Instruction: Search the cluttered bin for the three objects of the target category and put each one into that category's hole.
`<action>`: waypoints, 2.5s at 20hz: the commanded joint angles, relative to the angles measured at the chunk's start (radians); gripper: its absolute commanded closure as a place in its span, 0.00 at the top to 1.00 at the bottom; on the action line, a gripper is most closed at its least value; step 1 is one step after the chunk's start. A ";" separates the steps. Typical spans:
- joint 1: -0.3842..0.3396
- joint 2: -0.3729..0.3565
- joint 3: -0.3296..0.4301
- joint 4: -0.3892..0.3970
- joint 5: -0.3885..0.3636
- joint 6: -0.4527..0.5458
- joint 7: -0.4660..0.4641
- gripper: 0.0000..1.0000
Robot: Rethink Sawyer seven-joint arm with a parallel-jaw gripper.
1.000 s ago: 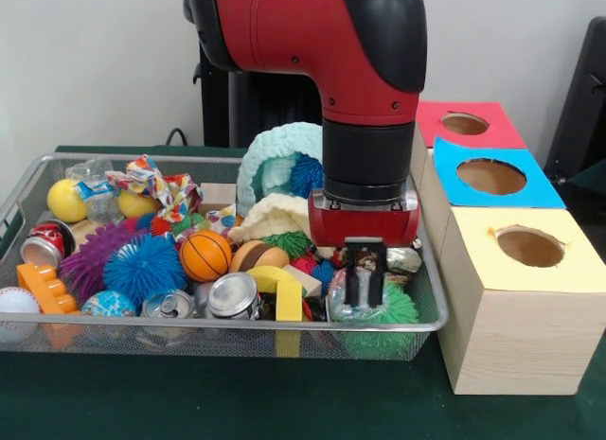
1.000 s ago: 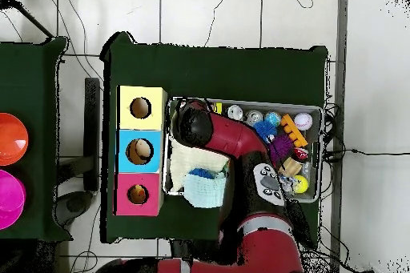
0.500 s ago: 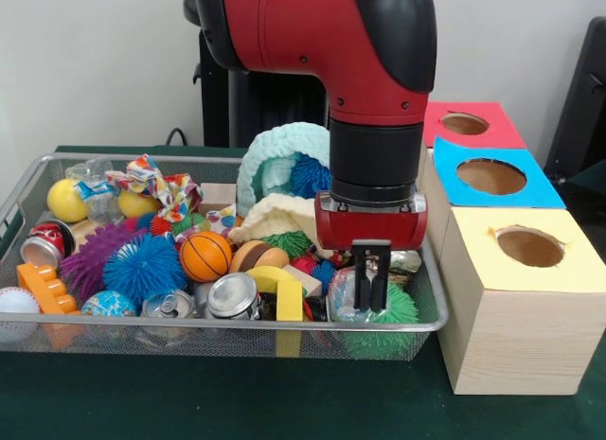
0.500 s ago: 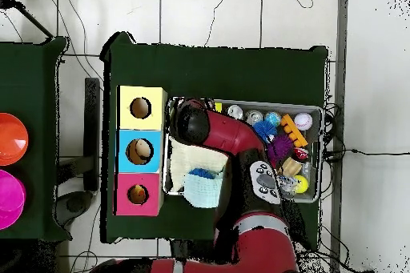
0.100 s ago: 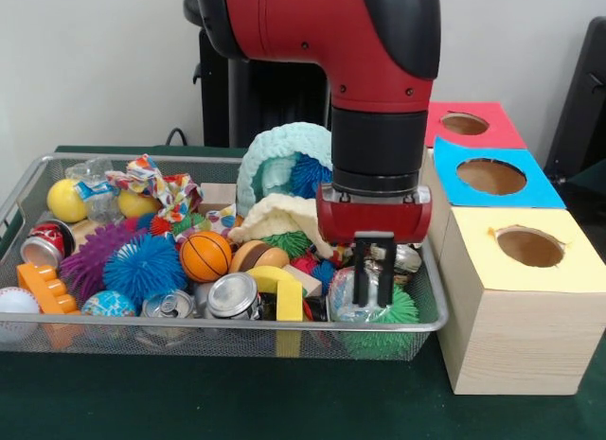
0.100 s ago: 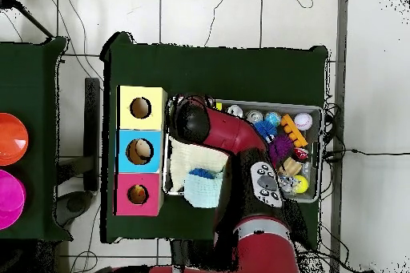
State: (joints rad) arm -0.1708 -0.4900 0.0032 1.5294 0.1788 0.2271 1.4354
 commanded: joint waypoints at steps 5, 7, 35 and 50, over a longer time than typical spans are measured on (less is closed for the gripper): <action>-0.038 -0.036 0.035 0.053 -0.002 0.111 0.150 1.00; -0.049 -0.028 0.048 0.058 -0.004 0.101 0.146 1.00; -0.065 0.094 0.054 0.041 -0.081 0.028 0.131 1.00; -0.042 0.112 0.044 0.028 -0.066 0.045 0.149 1.00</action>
State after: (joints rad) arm -0.2023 -0.4359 0.0062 1.5288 0.1281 0.2277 1.4354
